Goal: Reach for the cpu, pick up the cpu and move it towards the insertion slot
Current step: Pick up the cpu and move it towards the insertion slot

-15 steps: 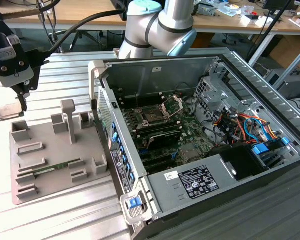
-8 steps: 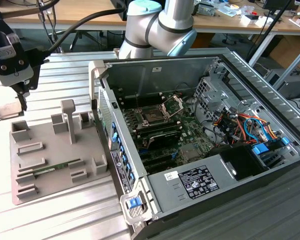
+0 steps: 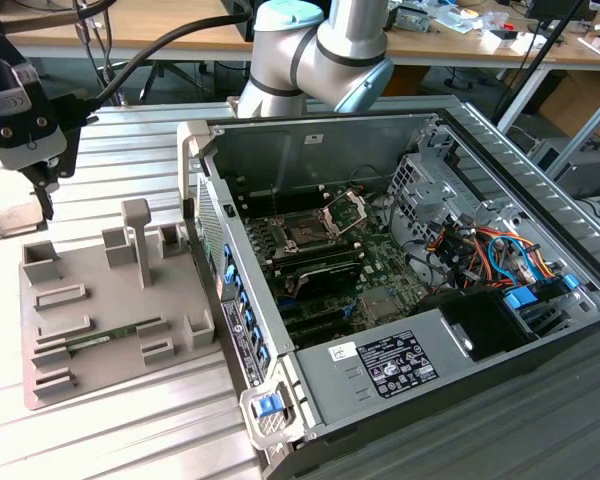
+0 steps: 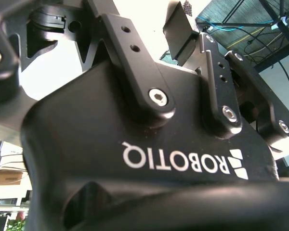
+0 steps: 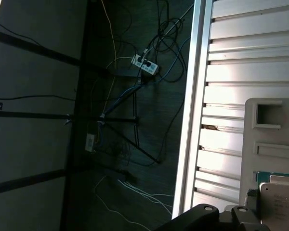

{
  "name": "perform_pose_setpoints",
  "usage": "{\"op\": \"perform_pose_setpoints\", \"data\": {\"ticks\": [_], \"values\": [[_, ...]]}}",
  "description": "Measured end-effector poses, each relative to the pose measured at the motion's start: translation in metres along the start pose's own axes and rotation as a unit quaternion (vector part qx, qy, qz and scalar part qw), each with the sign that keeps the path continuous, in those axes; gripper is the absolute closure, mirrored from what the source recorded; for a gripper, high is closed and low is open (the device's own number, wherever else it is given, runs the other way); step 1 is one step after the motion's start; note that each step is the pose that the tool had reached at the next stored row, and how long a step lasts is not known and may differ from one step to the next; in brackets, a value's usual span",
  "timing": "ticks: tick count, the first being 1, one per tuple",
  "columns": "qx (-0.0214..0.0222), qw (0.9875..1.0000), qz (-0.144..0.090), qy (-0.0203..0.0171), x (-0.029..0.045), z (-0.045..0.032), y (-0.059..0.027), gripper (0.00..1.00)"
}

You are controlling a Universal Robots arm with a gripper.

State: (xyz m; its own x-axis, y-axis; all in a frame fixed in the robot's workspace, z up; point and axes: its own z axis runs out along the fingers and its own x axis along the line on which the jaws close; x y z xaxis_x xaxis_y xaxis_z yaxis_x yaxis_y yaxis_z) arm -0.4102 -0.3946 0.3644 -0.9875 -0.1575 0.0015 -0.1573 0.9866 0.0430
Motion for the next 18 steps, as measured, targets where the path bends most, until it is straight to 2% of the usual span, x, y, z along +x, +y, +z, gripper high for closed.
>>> {"op": "perform_pose_setpoints", "data": {"ticks": [18], "values": [[0.0000,1.0000,0.000,0.0002,-0.0002,-0.0063,0.0002,0.45]]}}
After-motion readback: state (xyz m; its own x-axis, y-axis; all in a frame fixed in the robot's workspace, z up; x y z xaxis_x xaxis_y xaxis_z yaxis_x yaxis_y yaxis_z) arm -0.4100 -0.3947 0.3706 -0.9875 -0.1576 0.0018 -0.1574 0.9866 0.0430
